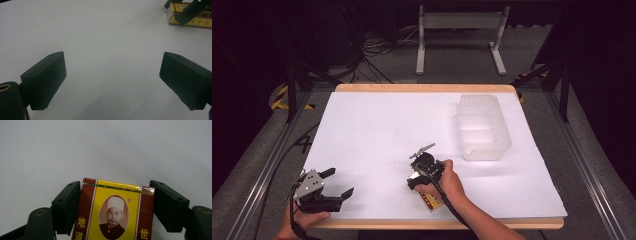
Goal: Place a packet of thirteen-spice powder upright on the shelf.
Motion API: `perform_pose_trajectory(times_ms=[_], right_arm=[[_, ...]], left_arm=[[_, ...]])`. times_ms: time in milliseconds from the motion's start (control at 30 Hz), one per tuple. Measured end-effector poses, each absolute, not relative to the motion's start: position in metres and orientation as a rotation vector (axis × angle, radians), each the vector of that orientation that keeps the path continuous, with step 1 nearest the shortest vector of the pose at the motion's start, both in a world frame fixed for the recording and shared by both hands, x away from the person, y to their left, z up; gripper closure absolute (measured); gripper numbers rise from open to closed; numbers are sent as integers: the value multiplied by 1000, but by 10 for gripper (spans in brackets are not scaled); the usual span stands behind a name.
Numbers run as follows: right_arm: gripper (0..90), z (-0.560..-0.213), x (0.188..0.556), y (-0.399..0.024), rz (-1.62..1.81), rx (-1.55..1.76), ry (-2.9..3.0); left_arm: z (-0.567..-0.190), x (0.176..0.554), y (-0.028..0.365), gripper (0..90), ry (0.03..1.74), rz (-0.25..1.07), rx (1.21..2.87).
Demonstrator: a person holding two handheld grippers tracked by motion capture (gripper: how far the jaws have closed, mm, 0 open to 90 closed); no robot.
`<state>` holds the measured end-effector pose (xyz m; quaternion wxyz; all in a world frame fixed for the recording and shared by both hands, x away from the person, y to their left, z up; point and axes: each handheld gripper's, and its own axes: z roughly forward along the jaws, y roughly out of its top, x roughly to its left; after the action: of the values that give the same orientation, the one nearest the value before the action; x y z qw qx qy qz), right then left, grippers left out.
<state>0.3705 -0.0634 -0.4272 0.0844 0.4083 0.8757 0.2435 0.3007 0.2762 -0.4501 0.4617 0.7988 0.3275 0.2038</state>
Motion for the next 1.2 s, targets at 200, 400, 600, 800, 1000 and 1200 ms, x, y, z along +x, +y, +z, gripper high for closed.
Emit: perform_pose_trajectory(times_ms=[200,400,600,800,1000,1200], right_arm=[[316,-411,365,-75,819,1178,2545],[323,-391,358,-93,920,1130,2468],[325,-381,358,-104,986,1115,2429],[325,-373,359,-112,1021,1071,2375],[325,-360,361,-117,1081,1017,2316],[326,-348,365,-120,1127,970,2210]], left_arm=[[-450,301,276,75,804,504,1971],[-451,302,275,75,807,496,1974],[-451,301,275,74,807,500,1978],[-451,302,275,73,804,498,1978],[-451,302,275,73,804,494,1978],[-451,302,275,72,800,495,1976]])
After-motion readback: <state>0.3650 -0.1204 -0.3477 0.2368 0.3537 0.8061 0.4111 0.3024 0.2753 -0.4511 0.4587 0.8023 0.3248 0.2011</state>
